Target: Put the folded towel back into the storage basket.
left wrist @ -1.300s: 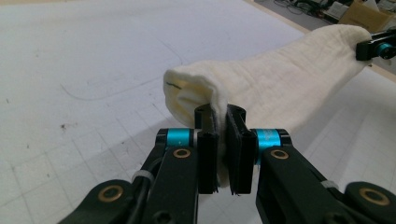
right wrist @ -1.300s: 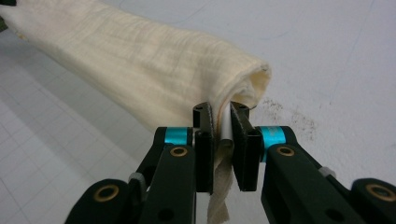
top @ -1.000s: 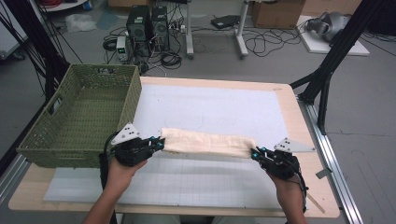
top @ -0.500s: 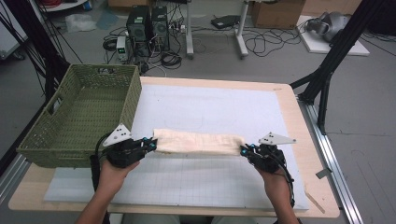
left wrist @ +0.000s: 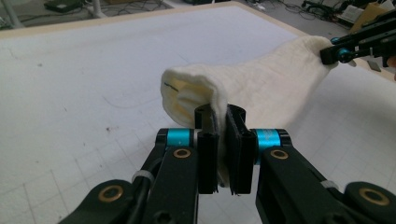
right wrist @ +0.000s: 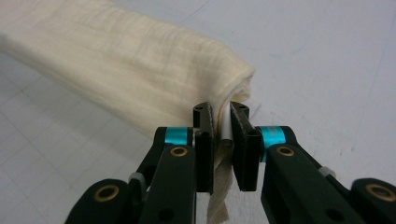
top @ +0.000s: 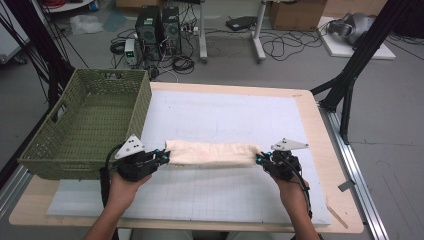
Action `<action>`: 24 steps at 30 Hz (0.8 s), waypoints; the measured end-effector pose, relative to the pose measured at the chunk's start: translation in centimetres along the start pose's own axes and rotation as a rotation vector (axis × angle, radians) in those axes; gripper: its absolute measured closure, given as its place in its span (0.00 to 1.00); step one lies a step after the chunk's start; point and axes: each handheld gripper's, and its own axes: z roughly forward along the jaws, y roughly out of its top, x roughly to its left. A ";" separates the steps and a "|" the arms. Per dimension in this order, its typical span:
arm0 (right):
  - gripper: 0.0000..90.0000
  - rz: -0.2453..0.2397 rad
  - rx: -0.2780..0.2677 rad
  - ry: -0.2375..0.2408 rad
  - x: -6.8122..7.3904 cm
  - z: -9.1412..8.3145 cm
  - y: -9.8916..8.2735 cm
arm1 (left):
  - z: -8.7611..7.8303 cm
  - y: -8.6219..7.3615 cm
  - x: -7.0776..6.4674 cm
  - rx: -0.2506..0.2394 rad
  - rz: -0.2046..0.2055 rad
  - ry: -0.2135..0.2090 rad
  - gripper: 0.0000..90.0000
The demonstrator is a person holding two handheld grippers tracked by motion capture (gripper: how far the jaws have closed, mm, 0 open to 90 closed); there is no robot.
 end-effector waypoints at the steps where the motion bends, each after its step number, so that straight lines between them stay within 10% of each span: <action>1: 0.90 -0.004 -0.007 -0.003 0.1 -0.2 0.3 | -0.2 0.2 0.0 -0.006 0.000 0.000 0.93; 24: 0.90 -0.155 -0.162 0.068 4.0 0.9 11.5 | -8.6 3.2 4.0 -0.135 -0.005 0.131 0.93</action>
